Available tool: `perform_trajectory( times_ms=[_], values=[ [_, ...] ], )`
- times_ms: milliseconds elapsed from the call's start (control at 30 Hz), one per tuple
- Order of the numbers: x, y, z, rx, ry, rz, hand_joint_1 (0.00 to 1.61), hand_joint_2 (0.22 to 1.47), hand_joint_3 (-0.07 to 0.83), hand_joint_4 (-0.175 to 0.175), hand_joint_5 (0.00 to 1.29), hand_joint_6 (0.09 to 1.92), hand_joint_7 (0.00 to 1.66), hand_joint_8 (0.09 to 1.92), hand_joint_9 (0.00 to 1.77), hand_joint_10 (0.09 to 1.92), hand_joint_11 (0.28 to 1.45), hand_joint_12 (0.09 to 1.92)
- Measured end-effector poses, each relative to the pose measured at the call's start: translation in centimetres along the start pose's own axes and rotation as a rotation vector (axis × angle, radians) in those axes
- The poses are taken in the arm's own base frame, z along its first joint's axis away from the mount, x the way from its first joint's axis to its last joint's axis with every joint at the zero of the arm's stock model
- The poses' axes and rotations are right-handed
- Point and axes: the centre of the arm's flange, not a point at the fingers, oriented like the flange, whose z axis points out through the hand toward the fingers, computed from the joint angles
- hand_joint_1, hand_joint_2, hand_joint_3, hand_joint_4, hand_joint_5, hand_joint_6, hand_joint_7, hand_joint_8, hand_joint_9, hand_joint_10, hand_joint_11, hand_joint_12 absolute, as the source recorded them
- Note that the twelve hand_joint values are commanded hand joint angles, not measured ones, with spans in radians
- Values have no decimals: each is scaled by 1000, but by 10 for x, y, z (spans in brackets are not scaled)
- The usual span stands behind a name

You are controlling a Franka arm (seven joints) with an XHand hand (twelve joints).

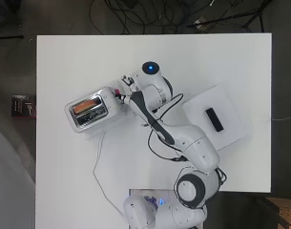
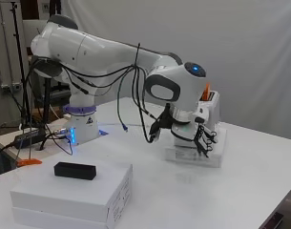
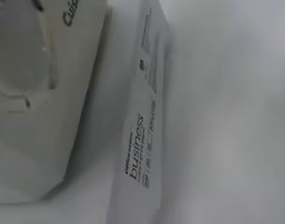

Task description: Teleoperate dual arm-hand system to toast a bread

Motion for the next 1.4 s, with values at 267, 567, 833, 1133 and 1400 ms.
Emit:
perform_trajectory(
  times_ms=[267,567,833,1133,1400],
  values=[
    [-15,28,48,58,17,125,160,1203,10,-43,421,87,791,87,952,87,621,87],
    [-9,44,42,37,9,166,2,997,8,-33,363,87,708,87,845,87,582,87],
    [18,-39,-114,-224,26,137,0,987,-1,-51,444,87,920,124,1021,458,626,558],
    [-37,-205,-242,-490,101,253,0,983,4,-9,408,87,425,87,530,87,475,87],
    [-24,-284,-228,-532,51,333,0,993,5,2,395,87,396,87,488,87,454,87]
  ],
)
